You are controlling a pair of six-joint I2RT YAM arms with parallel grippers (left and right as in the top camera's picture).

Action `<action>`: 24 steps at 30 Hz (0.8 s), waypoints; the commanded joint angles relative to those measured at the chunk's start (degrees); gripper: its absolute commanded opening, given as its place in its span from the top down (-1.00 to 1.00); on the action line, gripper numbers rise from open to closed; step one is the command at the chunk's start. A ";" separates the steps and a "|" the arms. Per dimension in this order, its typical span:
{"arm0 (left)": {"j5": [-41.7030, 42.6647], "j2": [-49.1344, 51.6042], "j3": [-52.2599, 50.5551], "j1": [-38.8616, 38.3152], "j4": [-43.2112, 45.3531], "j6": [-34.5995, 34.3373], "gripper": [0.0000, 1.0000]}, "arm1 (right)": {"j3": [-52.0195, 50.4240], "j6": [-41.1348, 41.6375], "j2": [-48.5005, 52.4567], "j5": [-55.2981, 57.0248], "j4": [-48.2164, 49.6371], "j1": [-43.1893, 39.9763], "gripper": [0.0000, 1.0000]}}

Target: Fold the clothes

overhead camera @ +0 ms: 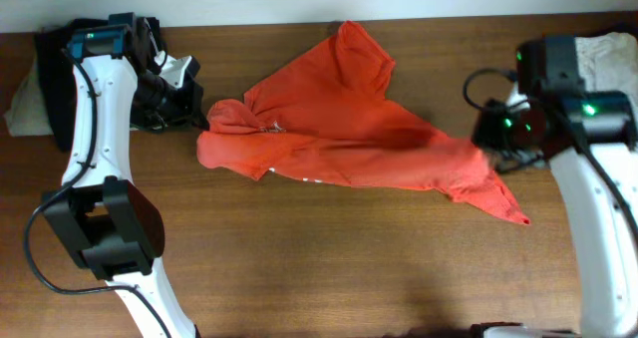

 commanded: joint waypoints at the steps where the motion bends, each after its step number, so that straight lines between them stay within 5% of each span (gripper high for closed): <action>1: -2.62 -1.77 0.76 0.11 1.01 0.98 0.99 | -3.85 0.52 0.31 -0.63 -2.49 1.49 0.67; 7: -3.37 -1.77 0.76 0.09 1.99 0.83 0.99 | -20.83 4.00 0.33 -1.68 7.65 6.25 0.53; 9: -4.96 -1.77 0.76 0.09 1.73 0.85 1.00 | -21.03 3.96 0.31 -1.68 10.78 4.87 -0.22; 12: -5.42 -1.77 0.76 0.09 1.57 0.83 0.99 | -19.98 1.11 0.28 -1.66 15.50 0.63 -0.78; 21: -4.90 -1.73 0.48 -0.02 3.34 0.81 0.99 | -19.96 -12.04 10.67 -16.98 25.07 -15.89 -0.82; 24: -4.72 -1.70 0.39 -0.79 4.22 0.83 0.99 | -19.96 -13.29 15.91 -20.04 28.85 -15.56 -0.57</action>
